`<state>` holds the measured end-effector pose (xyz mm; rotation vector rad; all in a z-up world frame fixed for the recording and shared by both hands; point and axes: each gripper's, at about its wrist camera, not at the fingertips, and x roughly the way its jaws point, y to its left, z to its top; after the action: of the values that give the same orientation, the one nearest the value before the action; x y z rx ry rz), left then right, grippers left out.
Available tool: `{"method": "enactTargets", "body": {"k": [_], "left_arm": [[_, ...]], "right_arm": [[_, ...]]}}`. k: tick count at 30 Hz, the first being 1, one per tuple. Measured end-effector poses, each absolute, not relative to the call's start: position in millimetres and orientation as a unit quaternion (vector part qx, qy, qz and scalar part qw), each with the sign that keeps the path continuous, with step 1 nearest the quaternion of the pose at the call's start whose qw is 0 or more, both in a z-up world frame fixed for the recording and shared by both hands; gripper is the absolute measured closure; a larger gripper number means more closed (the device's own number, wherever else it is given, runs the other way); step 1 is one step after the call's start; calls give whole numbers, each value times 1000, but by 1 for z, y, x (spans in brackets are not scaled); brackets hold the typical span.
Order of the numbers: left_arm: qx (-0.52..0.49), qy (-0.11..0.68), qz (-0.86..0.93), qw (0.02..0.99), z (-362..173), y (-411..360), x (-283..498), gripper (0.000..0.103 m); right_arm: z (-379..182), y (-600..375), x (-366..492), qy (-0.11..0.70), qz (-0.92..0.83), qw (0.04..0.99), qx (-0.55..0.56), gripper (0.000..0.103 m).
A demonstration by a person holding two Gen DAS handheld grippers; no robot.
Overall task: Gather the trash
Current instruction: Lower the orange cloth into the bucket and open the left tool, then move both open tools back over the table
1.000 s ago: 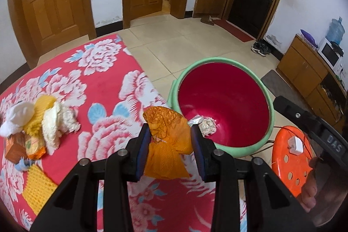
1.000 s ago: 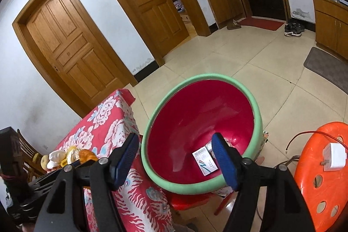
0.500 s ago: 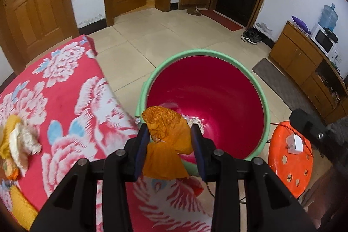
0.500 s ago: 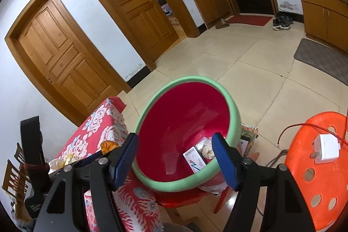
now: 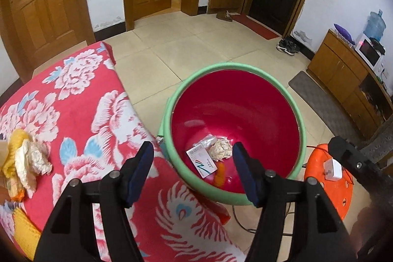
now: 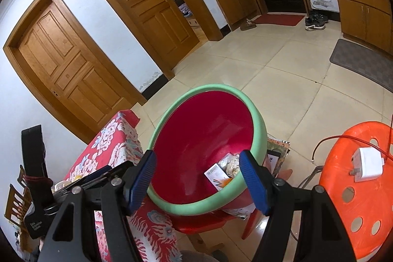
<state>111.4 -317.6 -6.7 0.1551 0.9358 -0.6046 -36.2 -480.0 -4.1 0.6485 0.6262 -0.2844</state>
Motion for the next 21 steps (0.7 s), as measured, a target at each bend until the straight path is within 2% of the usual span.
{"method": "enactTargets", "body": {"k": [3,21], "left_arm": [[65,440,-276,852,-2,-306,109,32],[19,425,-206,881,29,-204,92,32]], "right_arm": [[-3,-477,-35,304,-134,891,310,31],[20,-428,-36,308,-84,902,289,30]]}}
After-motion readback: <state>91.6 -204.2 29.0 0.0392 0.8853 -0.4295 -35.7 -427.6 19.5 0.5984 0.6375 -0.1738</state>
